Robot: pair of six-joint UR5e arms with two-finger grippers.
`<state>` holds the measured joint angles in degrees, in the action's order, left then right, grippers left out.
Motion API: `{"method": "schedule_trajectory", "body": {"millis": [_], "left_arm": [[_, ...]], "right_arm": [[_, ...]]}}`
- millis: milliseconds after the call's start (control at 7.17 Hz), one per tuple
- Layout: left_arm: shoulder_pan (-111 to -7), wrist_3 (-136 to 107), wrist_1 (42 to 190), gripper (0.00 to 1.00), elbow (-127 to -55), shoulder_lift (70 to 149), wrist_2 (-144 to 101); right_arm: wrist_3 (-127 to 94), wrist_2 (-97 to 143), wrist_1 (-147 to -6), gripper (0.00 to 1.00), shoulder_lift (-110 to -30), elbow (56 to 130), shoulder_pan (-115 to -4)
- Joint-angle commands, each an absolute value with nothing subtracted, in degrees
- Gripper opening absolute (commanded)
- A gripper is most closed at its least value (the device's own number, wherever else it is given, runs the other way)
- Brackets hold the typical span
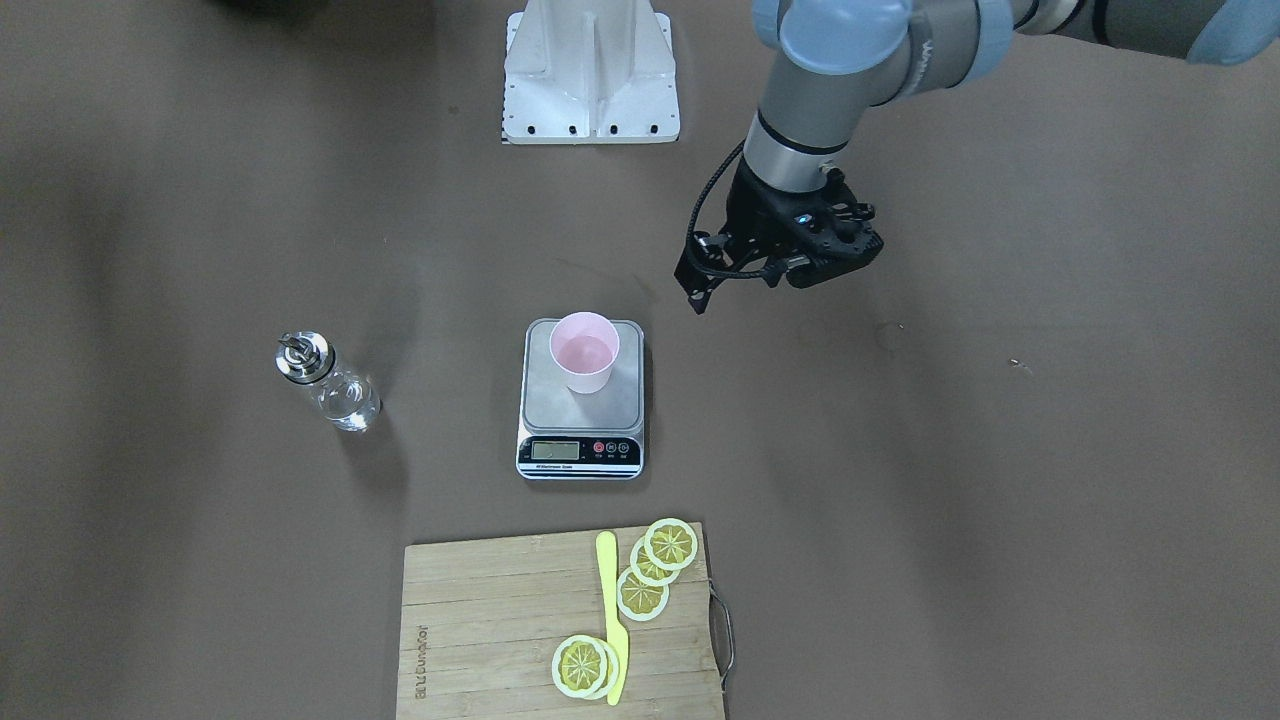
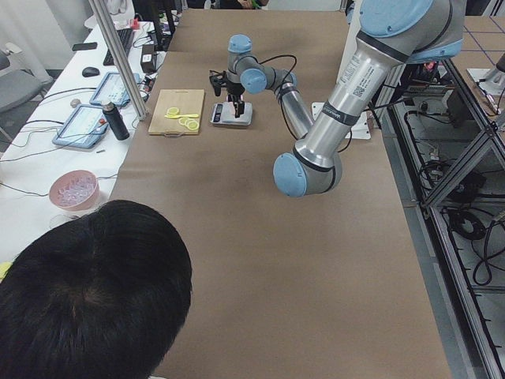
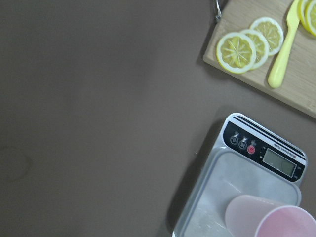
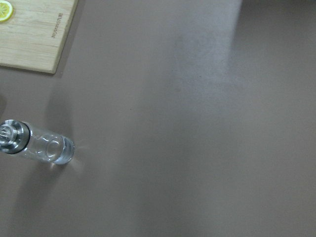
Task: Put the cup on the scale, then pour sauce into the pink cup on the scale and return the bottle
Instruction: 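Open the left gripper and withdraw it from the cup while the right arm moves in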
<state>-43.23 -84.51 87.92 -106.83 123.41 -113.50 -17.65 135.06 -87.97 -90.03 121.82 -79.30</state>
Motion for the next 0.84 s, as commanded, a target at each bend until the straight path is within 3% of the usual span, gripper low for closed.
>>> {"method": "schedule_trajectory", "body": {"millis": [0,697], "left_arm": [[-46.84,-79.02,87.89,0.98,-108.02,119.62,-114.95],[-47.55,-76.82,88.15,0.98,-108.02,117.07,-115.49]], "right_arm": [[-30.79,129.39,-76.36,1.0,-89.91,124.19,-72.19],[-45.77,112.35,-74.88,1.0,-90.97,133.4,-53.47]]}}
